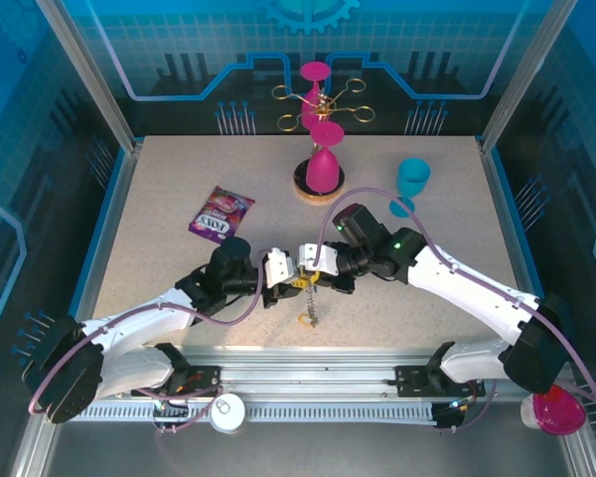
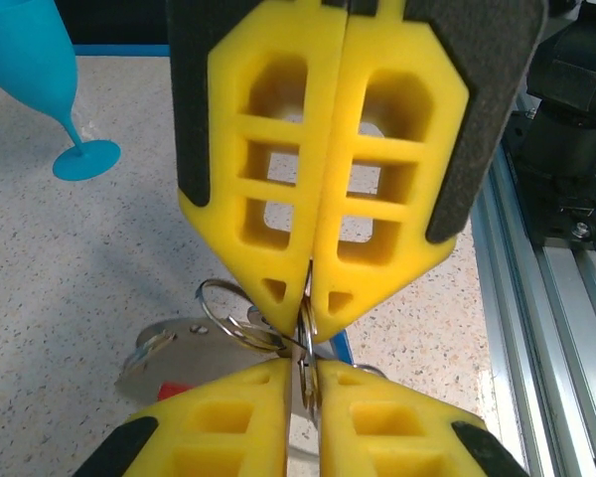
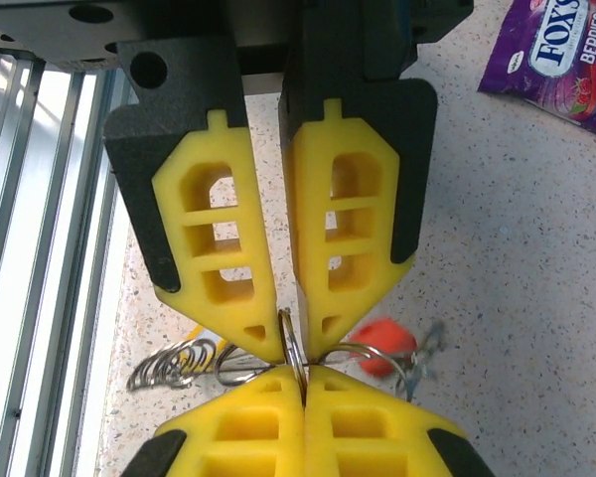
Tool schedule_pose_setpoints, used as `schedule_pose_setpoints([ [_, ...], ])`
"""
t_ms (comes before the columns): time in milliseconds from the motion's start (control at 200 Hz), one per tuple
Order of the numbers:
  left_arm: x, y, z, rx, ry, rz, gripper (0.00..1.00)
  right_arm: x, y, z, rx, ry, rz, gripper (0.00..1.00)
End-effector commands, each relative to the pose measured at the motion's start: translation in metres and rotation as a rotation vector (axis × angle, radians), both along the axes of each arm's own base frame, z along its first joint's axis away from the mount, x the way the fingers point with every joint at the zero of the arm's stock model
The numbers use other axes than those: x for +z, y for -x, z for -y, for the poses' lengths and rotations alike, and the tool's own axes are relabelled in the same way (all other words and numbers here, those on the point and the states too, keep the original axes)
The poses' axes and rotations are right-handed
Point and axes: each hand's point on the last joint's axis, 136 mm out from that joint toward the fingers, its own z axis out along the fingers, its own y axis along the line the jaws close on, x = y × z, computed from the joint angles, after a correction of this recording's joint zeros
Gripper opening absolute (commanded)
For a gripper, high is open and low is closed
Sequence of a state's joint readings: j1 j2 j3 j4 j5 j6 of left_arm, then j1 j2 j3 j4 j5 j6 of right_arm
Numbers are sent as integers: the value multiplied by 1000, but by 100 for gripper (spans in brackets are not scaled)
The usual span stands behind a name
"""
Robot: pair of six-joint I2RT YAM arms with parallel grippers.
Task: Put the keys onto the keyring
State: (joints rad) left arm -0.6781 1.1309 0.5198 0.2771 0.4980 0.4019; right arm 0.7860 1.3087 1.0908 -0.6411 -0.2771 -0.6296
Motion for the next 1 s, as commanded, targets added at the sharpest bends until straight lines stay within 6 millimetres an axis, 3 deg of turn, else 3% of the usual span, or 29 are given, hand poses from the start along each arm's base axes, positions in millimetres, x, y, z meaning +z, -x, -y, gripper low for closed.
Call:
schedule_pose_setpoints([
  [0, 24, 0, 5, -23, 47, 50, 10, 8, 6, -7, 37, -6, 3, 0],
  [80, 26, 0, 5, -22, 54, 55, 0, 7, 7, -7, 37, -9, -3, 0],
  [145, 27, 0, 4, -20, 57, 61, 0, 10, 5, -5, 16, -42, -3, 0],
  [205, 27, 0, 3, -9, 67, 75, 0, 20, 2, -1, -26, -127, -13, 19],
  [325, 30, 1, 1, 0, 115, 95, 0, 38, -2, 12, -96, -312, -36, 35],
  [370, 32, 1, 1, 4, 132, 90, 0, 42, -2, 15, -107, -343, -25, 36],
  [415, 32, 0, 2, 7, 146, 82, 0, 30, -2, 18, -130, -334, -38, 36],
  [630, 36, -2, 2, 36, 211, 43, 0, 20, -1, 15, -157, -340, -63, 37],
  [996, 33, -13, -2, 121, 231, -24, 0, 22, 1, 5, -139, -361, -59, 36],
])
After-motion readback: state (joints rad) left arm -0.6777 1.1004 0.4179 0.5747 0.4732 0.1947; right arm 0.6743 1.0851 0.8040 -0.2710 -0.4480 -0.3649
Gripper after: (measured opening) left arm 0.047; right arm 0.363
